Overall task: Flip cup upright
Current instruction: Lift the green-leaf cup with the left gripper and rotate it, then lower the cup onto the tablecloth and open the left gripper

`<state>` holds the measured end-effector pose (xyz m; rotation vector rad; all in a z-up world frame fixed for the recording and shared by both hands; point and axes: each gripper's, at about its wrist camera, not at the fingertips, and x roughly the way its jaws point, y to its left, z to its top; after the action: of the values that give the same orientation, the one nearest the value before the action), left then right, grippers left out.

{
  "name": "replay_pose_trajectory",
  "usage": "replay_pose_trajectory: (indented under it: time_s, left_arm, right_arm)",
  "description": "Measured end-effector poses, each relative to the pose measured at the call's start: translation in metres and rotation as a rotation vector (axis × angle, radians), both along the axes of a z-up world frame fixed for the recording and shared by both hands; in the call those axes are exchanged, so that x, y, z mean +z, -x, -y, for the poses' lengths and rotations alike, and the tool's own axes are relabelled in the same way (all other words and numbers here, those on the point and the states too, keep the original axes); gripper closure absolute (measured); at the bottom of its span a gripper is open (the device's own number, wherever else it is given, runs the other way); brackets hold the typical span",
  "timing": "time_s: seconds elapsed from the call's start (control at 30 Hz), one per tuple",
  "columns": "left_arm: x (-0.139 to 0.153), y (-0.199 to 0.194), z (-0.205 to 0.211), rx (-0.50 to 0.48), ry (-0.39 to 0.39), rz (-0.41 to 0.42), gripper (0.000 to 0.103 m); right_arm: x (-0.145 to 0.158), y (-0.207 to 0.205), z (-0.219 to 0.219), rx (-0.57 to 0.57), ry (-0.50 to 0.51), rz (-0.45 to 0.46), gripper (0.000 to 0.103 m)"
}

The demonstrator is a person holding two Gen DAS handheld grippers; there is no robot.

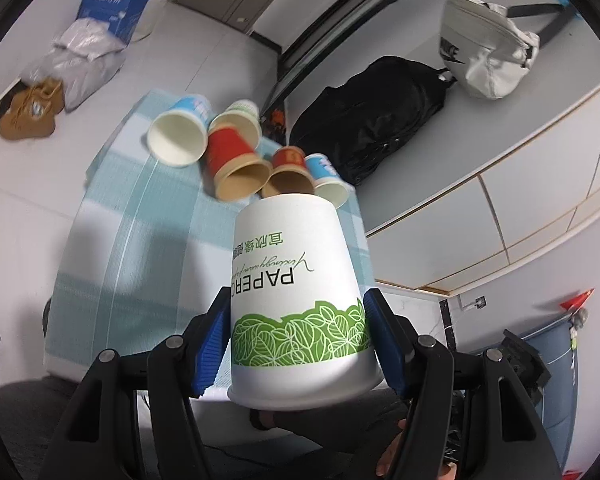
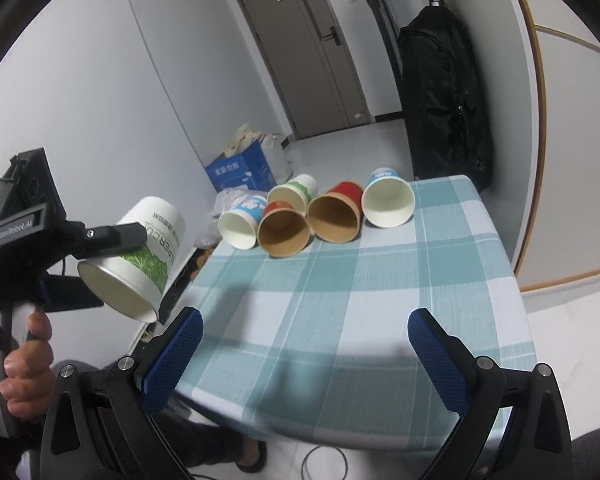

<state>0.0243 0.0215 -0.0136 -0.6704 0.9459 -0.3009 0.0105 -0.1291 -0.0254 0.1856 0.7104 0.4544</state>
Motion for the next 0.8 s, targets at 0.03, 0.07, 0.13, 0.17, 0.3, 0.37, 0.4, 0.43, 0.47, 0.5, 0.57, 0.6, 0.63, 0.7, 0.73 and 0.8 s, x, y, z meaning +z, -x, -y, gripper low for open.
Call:
replay_pose_trajectory:
  time_s: [0.03,0.07,0.13,0.17,0.3,0.37,0.4,0.43,0.47,0.5,0.57,0.6,0.63,0.7,0.73,0.8]
  left_arm:
    - [-0.007,-0.001,0.001,-0.001,0.001,-0.014,0.043]
    - [-0.011,-0.001,0.003,-0.006,0.006,-0.022,0.043]
    - [-0.015,0.001,0.006,-0.014,0.017,-0.029,0.043]
    - [-0.02,0.0,0.008,-0.015,0.013,-0.039,0.043]
    - [-0.039,0.001,0.012,-0.012,0.01,-0.079,0.043]
    - [-0.047,-0.001,0.014,-0.019,0.001,-0.099,0.043]
    - [-0.05,-0.002,0.015,-0.022,-0.004,-0.104,0.043]
    - [-0.053,-0.003,0.015,-0.026,-0.013,-0.11,0.043]
    - [-0.055,-0.002,0.014,-0.028,-0.02,-0.115,0.043]
    - [-0.058,-0.003,0.014,-0.03,-0.025,-0.12,0.043]
    - [-0.063,-0.007,0.014,-0.035,-0.023,-0.134,0.043]
    - [-0.065,-0.007,0.013,-0.035,-0.019,-0.139,0.043]
    - [-0.067,-0.007,0.014,-0.038,-0.021,-0.143,0.043]
    - [-0.071,-0.008,0.018,-0.048,-0.035,-0.155,0.043]
    - [-0.072,-0.009,0.019,-0.052,-0.036,-0.159,0.043]
    - [-0.076,-0.01,0.02,-0.057,-0.042,-0.163,0.042]
  right_arm:
    - [-0.001,0.001,-0.001,0.002,0.002,-0.005,0.0]
    - [-0.002,0.002,-0.001,0.003,0.002,-0.01,0.0]
    - [-0.003,0.004,-0.002,0.001,0.005,-0.02,0.0]
    - [-0.003,0.005,-0.002,0.0,0.008,-0.023,0.0]
    - [-0.006,0.005,-0.002,-0.008,0.018,-0.041,0.0]
    - [-0.008,0.004,-0.003,-0.006,0.026,-0.056,0.0]
    - [-0.009,0.004,-0.004,-0.002,0.027,-0.059,0.0]
    - [-0.01,0.004,-0.005,0.002,0.031,-0.06,0.0]
    - [-0.01,0.005,-0.006,0.004,0.036,-0.058,0.0]
    - [-0.011,0.004,-0.007,0.004,0.046,-0.056,0.0]
    - [-0.013,0.003,-0.009,0.005,0.059,-0.058,0.0]
    - [-0.014,0.003,-0.01,0.006,0.065,-0.06,0.0]
    - [-0.015,0.002,-0.012,0.006,0.075,-0.062,0.0]
    - [-0.016,0.001,-0.014,0.011,0.09,-0.064,0.0]
    - [-0.016,0.001,-0.014,0.012,0.099,-0.061,0.0]
    - [-0.016,0.001,-0.013,0.002,0.103,-0.054,0.0]
